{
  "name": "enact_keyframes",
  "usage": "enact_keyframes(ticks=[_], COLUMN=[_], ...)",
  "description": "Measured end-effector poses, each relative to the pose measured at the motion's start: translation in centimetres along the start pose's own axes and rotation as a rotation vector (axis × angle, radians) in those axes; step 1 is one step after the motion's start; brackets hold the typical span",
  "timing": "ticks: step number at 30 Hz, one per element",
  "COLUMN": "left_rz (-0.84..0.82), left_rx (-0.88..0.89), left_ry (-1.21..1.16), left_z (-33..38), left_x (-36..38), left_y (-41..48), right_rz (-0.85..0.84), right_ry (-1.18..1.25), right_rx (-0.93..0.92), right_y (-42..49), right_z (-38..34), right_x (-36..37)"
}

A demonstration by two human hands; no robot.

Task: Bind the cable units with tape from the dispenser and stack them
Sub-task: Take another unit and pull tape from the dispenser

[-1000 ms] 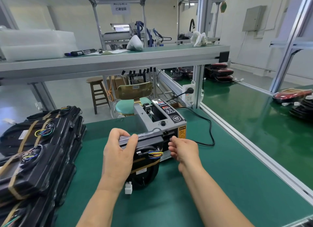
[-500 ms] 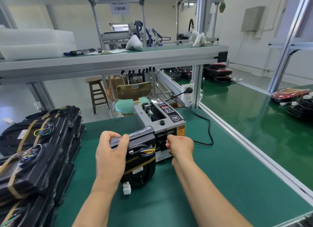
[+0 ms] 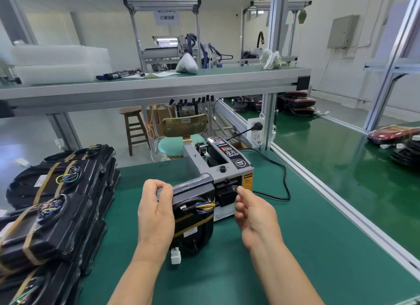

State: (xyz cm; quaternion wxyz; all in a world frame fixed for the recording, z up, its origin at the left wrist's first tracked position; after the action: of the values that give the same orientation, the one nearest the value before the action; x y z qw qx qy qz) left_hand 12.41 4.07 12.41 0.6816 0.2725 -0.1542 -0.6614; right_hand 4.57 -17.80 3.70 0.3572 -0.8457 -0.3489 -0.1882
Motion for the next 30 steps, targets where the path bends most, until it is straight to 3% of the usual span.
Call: enact_keyframes(ticks=[11,21,30], left_rz=[-0.024,-0.013,-0.008], left_rx=[0.026,0.021,0.031], left_ry=[-0.042,-0.044,-0.009], left_z=[0.9,0.4,0.5], left_x=[0.6,0.4,0.3], left_y=[-0.3,-0.2,0.0], right_rz=[-0.407,-0.414,-0.443], right_ry=[-0.118,-0.294,-0.311], right_rx=[0.035,-0.013,0.008], right_y=[-6.5,-6.9,-6.9], right_z=[0.7,1.5,1.6], right_x=[6.3,7.4,7.4])
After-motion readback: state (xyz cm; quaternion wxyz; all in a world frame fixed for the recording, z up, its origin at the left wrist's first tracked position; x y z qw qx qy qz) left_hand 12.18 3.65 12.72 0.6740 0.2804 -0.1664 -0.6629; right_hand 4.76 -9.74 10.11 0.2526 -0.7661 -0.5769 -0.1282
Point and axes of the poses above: each hand's wrist, its own y-axis towards the middle knuckle, its own x-axis out of the palm, z = x × y, the point moved 10 cm from there along y, towards the middle knuckle, and after that the axes turned 10 degrees about x, right-handed, at the moved point
